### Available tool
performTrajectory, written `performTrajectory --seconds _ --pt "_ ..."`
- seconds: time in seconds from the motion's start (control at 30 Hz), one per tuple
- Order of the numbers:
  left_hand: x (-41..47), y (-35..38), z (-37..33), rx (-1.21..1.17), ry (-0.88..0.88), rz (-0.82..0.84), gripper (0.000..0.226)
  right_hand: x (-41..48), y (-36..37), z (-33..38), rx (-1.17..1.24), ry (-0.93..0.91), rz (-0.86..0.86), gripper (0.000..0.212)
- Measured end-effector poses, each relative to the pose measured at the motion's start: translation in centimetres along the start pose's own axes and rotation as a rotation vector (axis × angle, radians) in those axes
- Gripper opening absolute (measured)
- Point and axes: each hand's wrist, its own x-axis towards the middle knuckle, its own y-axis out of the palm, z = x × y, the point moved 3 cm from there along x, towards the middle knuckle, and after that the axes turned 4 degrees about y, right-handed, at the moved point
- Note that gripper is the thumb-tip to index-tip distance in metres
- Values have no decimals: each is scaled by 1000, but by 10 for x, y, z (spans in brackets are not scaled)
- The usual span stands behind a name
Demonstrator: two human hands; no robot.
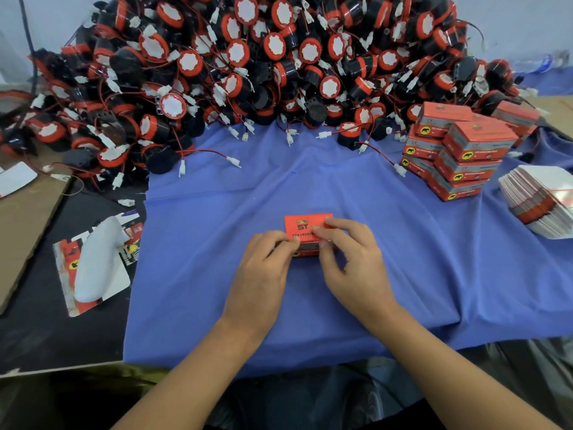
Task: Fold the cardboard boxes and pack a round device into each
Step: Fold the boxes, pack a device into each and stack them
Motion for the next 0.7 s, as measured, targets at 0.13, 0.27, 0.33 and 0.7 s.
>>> performTrajectory --seconds 0.13,0.27,0.33,0.7 --pt "-4 1 3 45 19 28 21 -1 2 2 -56 -37 10 24" --pt "-1 4 3 83 24 49 22 -1 2 3 -99 -69 -36 22" --pt "0 5 1 89 48 94 26 -2 2 5 -153 -111 -64 21" --pt "11 1 -1 -187 -129 78 32 -1 1 5 -19 44 -28 29"
